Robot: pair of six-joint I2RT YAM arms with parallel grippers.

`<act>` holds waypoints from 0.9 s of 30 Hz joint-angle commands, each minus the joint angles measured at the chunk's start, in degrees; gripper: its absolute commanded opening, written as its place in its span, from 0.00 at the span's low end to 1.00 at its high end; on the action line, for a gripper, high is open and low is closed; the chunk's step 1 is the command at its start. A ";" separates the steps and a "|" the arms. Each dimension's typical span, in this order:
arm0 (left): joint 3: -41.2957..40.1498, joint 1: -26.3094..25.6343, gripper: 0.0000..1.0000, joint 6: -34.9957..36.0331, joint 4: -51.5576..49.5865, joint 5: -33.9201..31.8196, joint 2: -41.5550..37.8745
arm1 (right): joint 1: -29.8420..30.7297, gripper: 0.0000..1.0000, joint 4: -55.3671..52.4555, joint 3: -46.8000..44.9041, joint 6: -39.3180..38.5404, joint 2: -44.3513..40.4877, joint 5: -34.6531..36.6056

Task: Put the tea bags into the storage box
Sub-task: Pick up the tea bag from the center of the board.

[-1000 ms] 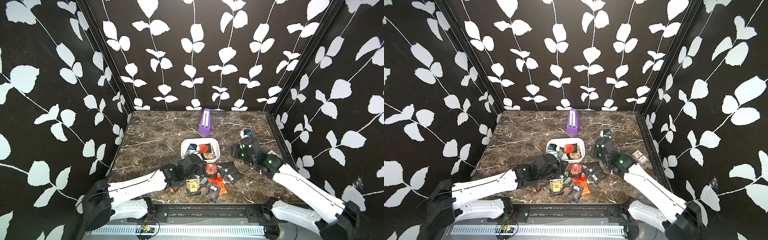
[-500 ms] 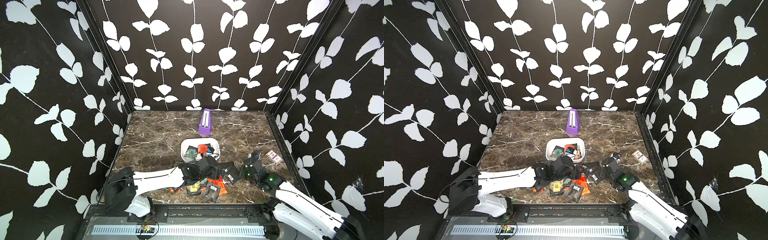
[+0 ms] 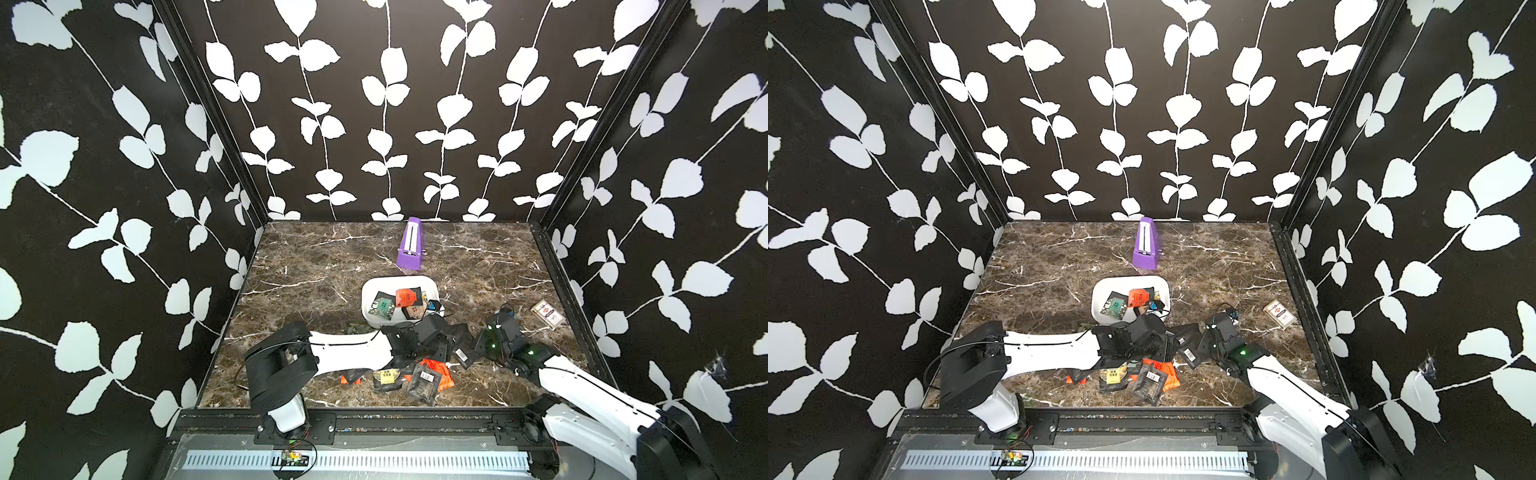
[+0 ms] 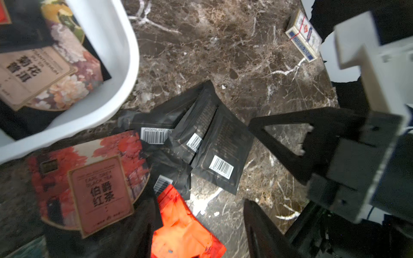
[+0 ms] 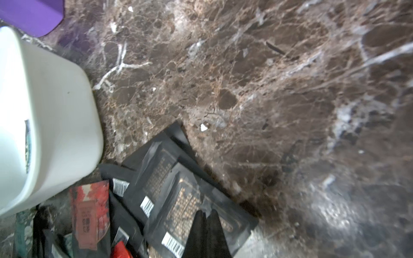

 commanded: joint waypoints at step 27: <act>3.93 -0.53 0.46 -4.45 3.44 1.62 6.55 | -1.84 0.00 3.05 -3.11 2.55 5.90 0.93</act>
